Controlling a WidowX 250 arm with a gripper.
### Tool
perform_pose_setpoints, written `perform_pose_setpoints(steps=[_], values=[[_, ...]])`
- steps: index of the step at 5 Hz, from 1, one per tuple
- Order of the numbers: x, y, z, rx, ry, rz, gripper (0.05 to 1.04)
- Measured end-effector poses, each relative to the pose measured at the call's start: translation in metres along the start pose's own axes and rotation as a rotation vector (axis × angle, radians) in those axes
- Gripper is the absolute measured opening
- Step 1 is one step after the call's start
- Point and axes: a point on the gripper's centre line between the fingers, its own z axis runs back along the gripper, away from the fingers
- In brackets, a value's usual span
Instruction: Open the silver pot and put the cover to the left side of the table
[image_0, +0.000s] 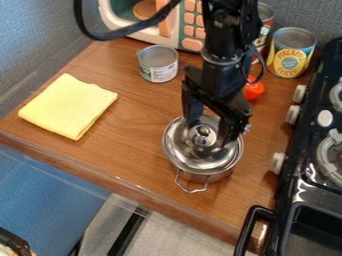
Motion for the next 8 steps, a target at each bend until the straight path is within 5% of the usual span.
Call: perform_pose_setpoints(steps=[1,3,4,5,7,8], values=[[0.001,-0.008,-0.002,0.009,-0.007,-0.03,0.97],[0.001,-0.007,-0.003,0.025,-0.008,-0.041,0.394],[0.0,-0.006,-0.001,0.029,-0.006,-0.043,0.283],[0.0,0.0,0.004,0.018,0.004,-0.023,0.283],[0.029,0.061,0.06,0.004,-0.116,0.19,0.283],[0.037,0.115,0.051,0.007,-0.09,0.351,0.283]])
